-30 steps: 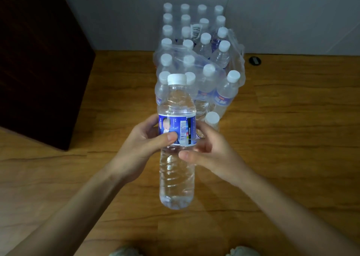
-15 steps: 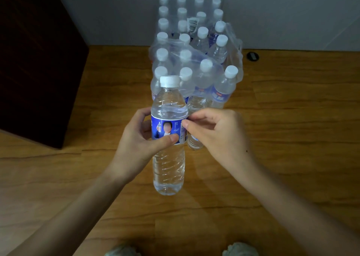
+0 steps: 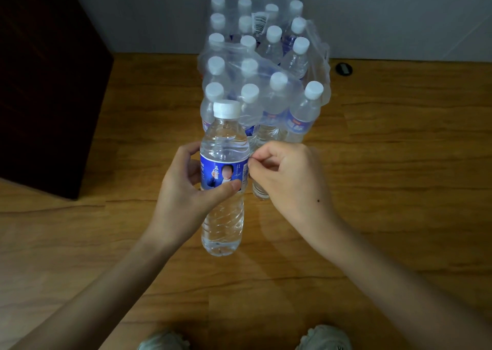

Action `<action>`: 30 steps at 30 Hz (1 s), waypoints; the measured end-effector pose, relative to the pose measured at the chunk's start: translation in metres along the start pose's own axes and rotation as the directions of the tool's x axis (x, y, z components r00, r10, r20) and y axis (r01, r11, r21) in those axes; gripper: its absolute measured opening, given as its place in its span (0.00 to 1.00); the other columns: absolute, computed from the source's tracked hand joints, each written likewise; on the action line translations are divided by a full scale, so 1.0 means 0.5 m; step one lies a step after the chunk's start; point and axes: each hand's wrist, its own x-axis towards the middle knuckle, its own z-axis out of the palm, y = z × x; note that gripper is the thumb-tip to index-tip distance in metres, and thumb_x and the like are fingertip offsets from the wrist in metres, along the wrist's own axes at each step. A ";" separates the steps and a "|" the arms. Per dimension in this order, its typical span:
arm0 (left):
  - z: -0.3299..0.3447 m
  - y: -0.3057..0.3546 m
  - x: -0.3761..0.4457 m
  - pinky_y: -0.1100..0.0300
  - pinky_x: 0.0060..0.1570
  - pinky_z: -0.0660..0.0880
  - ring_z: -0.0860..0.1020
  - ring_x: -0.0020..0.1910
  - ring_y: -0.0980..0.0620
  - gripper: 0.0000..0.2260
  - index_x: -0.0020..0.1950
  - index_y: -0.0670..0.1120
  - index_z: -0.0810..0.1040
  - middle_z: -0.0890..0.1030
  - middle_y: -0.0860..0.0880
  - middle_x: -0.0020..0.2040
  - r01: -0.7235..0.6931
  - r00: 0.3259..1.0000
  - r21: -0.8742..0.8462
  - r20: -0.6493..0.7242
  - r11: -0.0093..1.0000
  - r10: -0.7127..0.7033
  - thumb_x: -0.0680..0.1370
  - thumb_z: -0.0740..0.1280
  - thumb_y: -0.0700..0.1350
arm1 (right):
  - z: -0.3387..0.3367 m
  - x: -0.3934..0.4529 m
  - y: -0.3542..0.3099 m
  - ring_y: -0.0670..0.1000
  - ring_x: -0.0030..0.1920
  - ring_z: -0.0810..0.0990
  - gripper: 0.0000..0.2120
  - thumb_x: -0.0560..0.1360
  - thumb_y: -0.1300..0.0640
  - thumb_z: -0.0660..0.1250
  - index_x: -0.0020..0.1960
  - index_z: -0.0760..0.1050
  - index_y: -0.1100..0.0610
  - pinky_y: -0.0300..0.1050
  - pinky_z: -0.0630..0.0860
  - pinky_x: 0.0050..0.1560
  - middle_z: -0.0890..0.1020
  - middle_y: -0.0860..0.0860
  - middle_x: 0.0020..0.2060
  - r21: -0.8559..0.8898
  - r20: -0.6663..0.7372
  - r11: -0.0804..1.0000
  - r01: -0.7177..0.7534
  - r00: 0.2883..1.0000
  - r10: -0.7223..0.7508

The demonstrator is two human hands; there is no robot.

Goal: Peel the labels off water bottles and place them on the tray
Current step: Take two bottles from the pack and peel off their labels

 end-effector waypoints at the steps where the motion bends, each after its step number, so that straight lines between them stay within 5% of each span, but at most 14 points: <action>1: 0.000 0.000 0.000 0.60 0.46 0.81 0.82 0.48 0.57 0.32 0.61 0.51 0.71 0.83 0.52 0.48 0.003 1.000 -0.004 -0.004 1.000 -0.003 0.60 0.80 0.45 | 0.000 0.001 0.000 0.45 0.30 0.82 0.03 0.70 0.62 0.71 0.39 0.82 0.58 0.47 0.79 0.31 0.84 0.48 0.30 -0.019 -0.003 1.000 0.018 1.000 -0.018; 5: -0.004 0.002 0.004 0.58 0.45 0.81 0.83 0.48 0.54 0.31 0.60 0.53 0.72 0.84 0.53 0.50 0.015 1.000 -0.054 0.005 0.998 -0.015 0.60 0.80 0.48 | 0.001 0.006 0.004 0.45 0.30 0.81 0.03 0.69 0.63 0.71 0.37 0.81 0.58 0.43 0.79 0.31 0.84 0.49 0.30 0.004 -0.052 0.998 0.059 0.997 -0.059; 11: -0.009 0.007 0.015 0.59 0.40 0.79 0.84 0.46 0.49 0.30 0.62 0.48 0.73 0.85 0.48 0.49 0.048 0.999 -0.193 0.029 0.980 -0.043 0.61 0.76 0.48 | -0.008 0.017 0.013 0.50 0.37 0.85 0.10 0.71 0.66 0.69 0.36 0.80 0.52 0.46 0.81 0.40 0.85 0.51 0.33 0.364 0.056 0.910 -0.200 0.980 0.193; 17: -0.010 0.008 0.018 0.62 0.39 0.79 0.84 0.46 0.50 0.29 0.61 0.49 0.73 0.85 0.50 0.48 0.026 0.999 -0.188 0.033 0.982 -0.020 0.62 0.78 0.45 | -0.012 0.012 0.004 0.49 0.40 0.85 0.04 0.73 0.62 0.69 0.40 0.79 0.55 0.41 0.80 0.40 0.85 0.52 0.38 0.491 0.143 0.827 -0.275 0.961 0.235; 21: -0.010 0.006 0.015 0.62 0.39 0.80 0.84 0.46 0.52 0.29 0.59 0.51 0.73 0.85 0.52 0.48 0.000 1.000 -0.153 0.025 0.988 0.003 0.61 0.78 0.45 | 0.002 0.004 0.004 0.44 0.38 0.84 0.04 0.69 0.55 0.74 0.42 0.79 0.52 0.38 0.77 0.38 0.84 0.47 0.35 0.373 0.137 0.888 -0.271 0.962 0.236; 30: -0.005 0.007 0.011 0.65 0.43 0.79 0.82 0.47 0.58 0.30 0.59 0.53 0.71 0.84 0.59 0.47 -0.035 0.999 -0.032 -0.011 0.999 0.035 0.61 0.80 0.44 | 0.012 0.000 0.004 0.43 0.33 0.83 0.02 0.70 0.60 0.71 0.41 0.82 0.58 0.43 0.81 0.36 0.85 0.47 0.33 0.133 0.049 0.986 -0.097 0.995 0.091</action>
